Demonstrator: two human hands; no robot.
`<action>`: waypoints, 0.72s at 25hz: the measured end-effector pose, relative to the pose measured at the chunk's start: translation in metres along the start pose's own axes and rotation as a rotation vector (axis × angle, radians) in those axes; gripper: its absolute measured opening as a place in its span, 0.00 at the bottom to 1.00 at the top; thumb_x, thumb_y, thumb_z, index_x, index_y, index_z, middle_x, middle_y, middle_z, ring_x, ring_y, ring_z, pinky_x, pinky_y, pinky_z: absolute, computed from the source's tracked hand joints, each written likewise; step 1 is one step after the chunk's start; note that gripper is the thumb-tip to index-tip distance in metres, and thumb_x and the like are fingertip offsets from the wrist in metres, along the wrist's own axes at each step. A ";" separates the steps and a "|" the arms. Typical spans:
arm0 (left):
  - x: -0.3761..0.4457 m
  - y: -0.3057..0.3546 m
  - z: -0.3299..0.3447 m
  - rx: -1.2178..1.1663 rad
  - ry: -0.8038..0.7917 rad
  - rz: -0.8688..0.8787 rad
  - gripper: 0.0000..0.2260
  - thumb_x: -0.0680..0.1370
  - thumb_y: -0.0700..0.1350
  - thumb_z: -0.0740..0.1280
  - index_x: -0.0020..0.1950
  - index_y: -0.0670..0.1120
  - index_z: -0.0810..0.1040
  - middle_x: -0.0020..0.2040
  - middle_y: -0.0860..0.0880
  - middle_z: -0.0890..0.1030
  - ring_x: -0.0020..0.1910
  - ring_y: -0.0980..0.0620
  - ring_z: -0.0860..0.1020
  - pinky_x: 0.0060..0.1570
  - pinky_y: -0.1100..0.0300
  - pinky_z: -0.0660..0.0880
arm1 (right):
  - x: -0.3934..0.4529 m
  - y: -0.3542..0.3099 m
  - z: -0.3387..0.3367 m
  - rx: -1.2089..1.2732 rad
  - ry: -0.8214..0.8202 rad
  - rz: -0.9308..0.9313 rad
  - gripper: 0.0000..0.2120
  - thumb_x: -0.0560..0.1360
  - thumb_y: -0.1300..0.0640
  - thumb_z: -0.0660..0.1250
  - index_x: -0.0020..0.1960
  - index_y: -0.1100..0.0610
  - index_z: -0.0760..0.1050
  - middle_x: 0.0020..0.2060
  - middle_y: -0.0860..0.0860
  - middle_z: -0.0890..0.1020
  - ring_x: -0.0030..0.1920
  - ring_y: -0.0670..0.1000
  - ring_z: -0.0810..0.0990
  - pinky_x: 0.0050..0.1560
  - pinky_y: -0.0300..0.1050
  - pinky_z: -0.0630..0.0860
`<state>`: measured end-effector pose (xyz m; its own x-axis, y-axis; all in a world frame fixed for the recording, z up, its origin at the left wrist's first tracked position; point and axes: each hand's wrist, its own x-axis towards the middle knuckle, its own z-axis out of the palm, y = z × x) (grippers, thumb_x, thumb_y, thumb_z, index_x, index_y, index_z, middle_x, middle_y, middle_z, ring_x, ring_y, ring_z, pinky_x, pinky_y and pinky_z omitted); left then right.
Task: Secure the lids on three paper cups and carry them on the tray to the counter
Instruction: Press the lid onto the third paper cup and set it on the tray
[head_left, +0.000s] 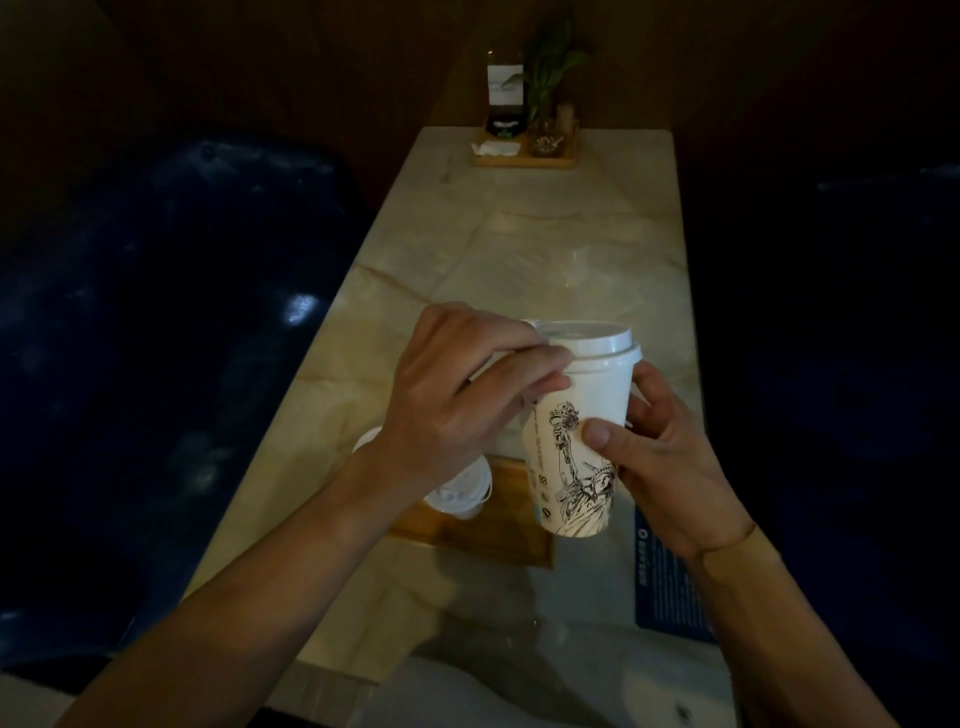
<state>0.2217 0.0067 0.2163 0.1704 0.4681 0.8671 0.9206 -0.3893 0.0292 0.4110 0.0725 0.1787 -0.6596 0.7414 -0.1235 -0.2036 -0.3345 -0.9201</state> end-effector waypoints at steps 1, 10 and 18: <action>0.001 0.000 0.000 0.002 0.004 0.005 0.07 0.77 0.42 0.73 0.47 0.39 0.86 0.43 0.43 0.84 0.41 0.45 0.82 0.43 0.51 0.77 | 0.000 0.000 0.000 0.004 -0.012 0.012 0.32 0.66 0.64 0.74 0.68 0.56 0.70 0.55 0.61 0.84 0.56 0.61 0.83 0.50 0.55 0.83; 0.004 0.003 0.008 0.139 -0.013 0.098 0.05 0.75 0.43 0.75 0.44 0.41 0.87 0.42 0.45 0.85 0.37 0.46 0.83 0.43 0.52 0.78 | 0.004 0.001 0.018 -0.360 0.124 -0.092 0.36 0.56 0.46 0.78 0.63 0.50 0.74 0.57 0.55 0.82 0.53 0.51 0.84 0.50 0.50 0.83; -0.001 -0.001 0.007 -0.036 -0.031 -0.037 0.07 0.76 0.41 0.75 0.50 0.38 0.86 0.45 0.43 0.84 0.43 0.47 0.80 0.45 0.56 0.79 | 0.004 0.007 0.001 -0.067 -0.016 -0.018 0.31 0.63 0.56 0.80 0.64 0.52 0.76 0.56 0.55 0.85 0.56 0.56 0.84 0.49 0.47 0.82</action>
<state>0.2231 0.0121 0.2122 0.1481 0.5070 0.8491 0.9132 -0.3997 0.0794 0.4060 0.0728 0.1726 -0.6680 0.7372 -0.1014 -0.1670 -0.2813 -0.9450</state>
